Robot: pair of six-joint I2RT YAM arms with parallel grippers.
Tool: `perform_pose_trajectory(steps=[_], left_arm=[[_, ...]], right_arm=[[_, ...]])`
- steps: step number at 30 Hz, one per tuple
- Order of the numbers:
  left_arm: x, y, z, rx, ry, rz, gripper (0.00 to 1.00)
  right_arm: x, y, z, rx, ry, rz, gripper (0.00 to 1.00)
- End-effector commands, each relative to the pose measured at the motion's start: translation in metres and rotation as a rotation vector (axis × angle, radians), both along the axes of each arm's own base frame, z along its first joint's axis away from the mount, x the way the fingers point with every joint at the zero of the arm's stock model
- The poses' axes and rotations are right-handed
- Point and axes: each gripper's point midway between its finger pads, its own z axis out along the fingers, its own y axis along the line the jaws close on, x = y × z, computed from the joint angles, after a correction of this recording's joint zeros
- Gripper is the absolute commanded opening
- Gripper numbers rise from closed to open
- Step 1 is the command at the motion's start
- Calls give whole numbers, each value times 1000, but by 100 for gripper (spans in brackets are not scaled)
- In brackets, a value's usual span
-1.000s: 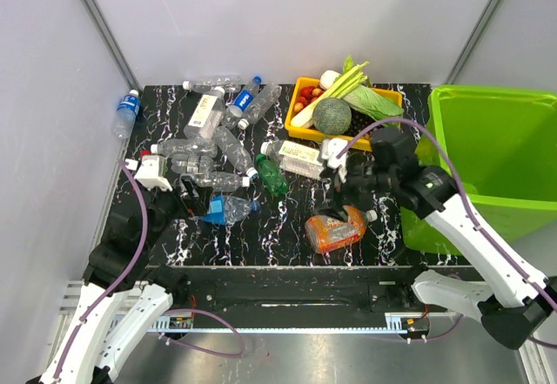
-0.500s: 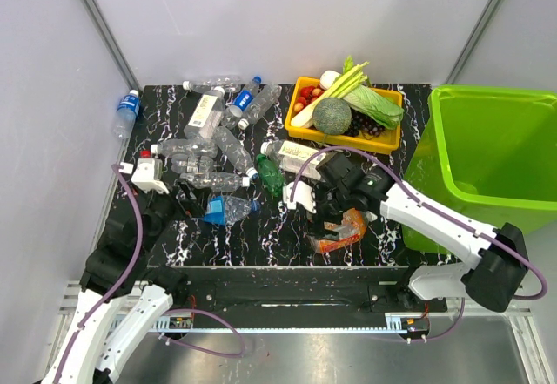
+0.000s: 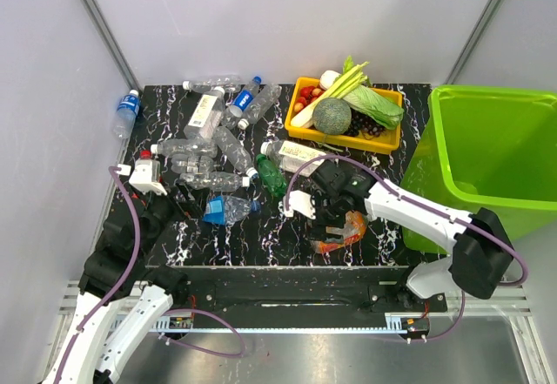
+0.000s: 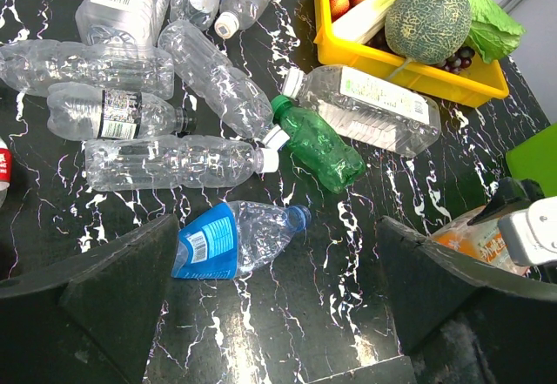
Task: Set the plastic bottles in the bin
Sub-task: Move the plastic bottle to the center of the board.
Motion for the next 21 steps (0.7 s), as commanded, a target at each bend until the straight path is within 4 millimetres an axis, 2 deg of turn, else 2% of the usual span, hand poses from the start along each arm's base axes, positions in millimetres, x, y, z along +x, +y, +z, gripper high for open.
perform_pose_trajectory(steps=[1,4,9,13,18,21], left_arm=[[4,1,4,-4,-17,17,99],[4,2,4,-4,-17,20,99],[5,3,3,-5,-12,28,99],[6,3,2,-3,-8,31,99],[5,0,3,-4,-10,11,99],[4,1,4,-4,-15,11,99]], right_arm=[[2,2,-13,-29,21,-16,99],[9,11,-26,-16,17,-31,97],[6,56,-19,139,97,-18,90],[16,89,-13,224,59,-21,82],[38,128,-4,384,11,-126,83],[45,136,9,427,2,-179,85]])
